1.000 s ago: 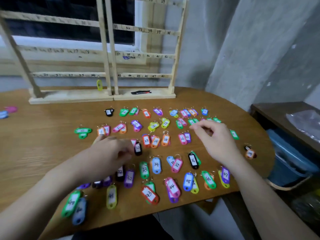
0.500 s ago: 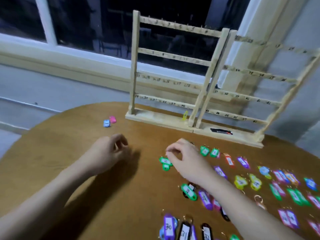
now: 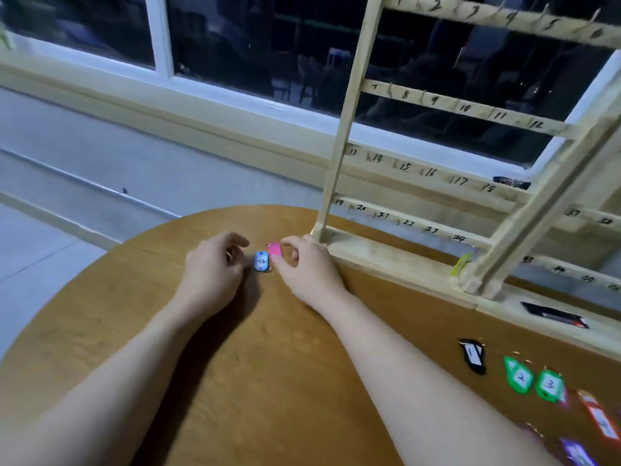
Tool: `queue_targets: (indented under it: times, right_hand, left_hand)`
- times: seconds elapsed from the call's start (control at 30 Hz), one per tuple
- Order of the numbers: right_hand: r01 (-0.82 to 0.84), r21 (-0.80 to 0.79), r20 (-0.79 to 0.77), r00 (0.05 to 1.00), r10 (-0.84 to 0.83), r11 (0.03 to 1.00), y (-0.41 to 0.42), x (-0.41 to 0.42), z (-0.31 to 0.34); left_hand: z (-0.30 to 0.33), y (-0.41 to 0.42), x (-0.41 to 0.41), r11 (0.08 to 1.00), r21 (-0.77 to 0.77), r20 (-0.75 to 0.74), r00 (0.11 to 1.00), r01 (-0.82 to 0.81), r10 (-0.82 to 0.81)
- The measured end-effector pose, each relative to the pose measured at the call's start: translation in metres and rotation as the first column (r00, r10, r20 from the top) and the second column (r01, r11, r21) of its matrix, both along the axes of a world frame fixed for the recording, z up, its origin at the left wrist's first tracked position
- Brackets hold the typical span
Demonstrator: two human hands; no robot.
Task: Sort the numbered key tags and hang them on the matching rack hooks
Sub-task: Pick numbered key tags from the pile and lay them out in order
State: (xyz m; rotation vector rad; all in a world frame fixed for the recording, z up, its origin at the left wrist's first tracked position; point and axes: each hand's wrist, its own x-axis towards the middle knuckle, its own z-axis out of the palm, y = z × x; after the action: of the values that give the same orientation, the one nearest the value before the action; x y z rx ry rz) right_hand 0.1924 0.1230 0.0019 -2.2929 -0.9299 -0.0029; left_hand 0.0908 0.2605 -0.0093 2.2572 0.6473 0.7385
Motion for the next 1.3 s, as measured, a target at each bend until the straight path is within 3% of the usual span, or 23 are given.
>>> queue_targets:
  times: [0.13, 0.6, 1.3]
  right_hand:
    - [0.042, -0.002, 0.051, 0.998, -0.042, 0.999, 0.015, 0.008, -0.015]
    - [0.129, 0.111, 0.008, 0.991, -0.13, 0.985, 0.008, 0.001, -0.012]
    - [0.148, 0.11, -0.056, 0.988, -0.143, 0.983, 0.008, -0.004, -0.008]
  left_hand:
    - [-0.007, 0.003, 0.005, 0.982, 0.188, -0.125, 0.992, 0.011, 0.013]
    - [-0.005, -0.004, 0.0, 0.949, 0.314, -0.217, 0.975, 0.02, 0.051]
    - [-0.006, 0.002, 0.002, 0.978, 0.209, -0.196, 0.98, 0.017, 0.025]
